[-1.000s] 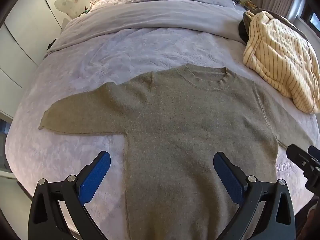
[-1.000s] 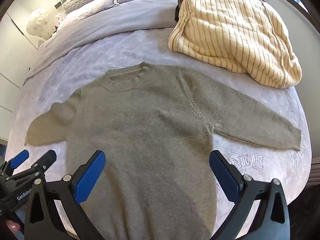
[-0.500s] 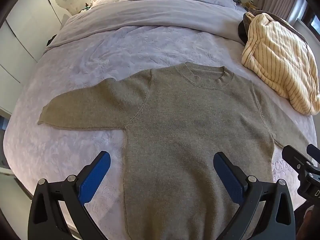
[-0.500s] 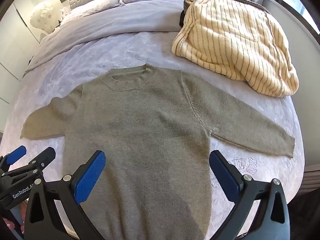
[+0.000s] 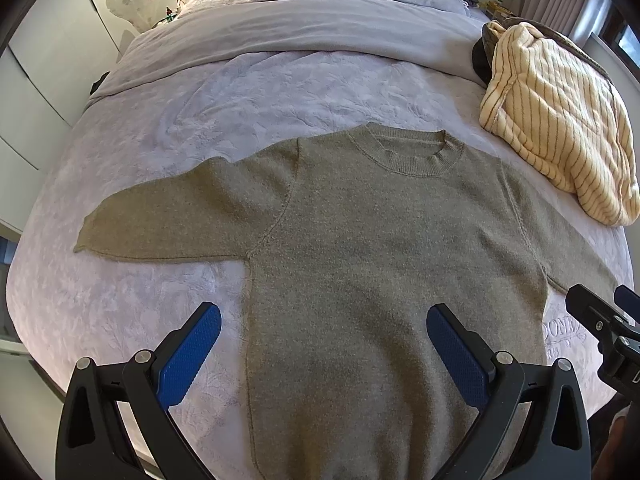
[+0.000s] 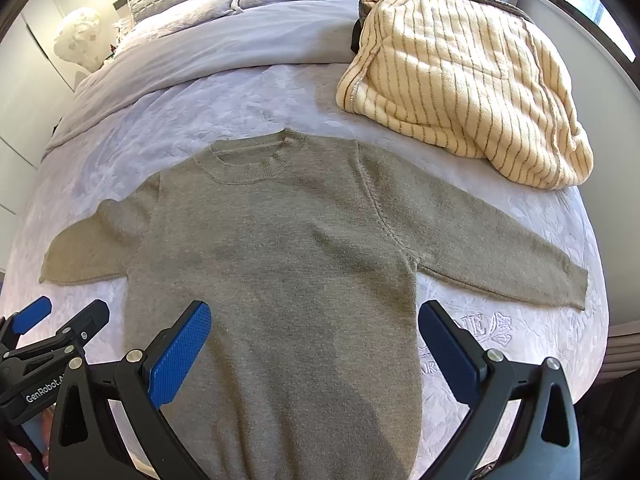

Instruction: Fold small clothes

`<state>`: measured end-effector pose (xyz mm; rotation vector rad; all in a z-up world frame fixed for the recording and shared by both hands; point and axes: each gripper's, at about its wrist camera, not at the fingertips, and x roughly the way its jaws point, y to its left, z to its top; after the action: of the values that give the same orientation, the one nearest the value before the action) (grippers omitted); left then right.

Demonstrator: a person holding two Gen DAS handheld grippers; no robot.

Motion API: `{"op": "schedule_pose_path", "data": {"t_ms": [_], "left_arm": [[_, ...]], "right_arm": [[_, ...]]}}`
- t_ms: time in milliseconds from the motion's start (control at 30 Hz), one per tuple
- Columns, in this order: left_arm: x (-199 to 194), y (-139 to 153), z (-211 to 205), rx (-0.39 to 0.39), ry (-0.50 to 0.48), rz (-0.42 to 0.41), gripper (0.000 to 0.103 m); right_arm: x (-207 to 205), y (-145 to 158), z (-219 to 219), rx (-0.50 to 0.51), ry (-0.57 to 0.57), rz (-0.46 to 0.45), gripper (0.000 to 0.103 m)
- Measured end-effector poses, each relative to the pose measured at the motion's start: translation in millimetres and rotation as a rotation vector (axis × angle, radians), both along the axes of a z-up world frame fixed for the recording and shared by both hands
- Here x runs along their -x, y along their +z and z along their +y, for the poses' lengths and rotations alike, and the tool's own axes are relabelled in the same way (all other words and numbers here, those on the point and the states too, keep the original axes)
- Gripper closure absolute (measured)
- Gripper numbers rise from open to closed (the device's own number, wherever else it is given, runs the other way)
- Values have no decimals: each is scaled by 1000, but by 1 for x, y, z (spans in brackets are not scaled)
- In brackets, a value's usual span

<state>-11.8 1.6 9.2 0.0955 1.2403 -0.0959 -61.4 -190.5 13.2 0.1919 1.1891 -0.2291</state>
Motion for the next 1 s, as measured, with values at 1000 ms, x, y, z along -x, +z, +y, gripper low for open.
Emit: {"op": "schedule_pose_path", "data": {"t_ms": [1000], "left_arm": [[0,-2,-1,-3,-6,-2,0]], "right_arm": [[-2,-1,1,-5,-13,6,0]]}}
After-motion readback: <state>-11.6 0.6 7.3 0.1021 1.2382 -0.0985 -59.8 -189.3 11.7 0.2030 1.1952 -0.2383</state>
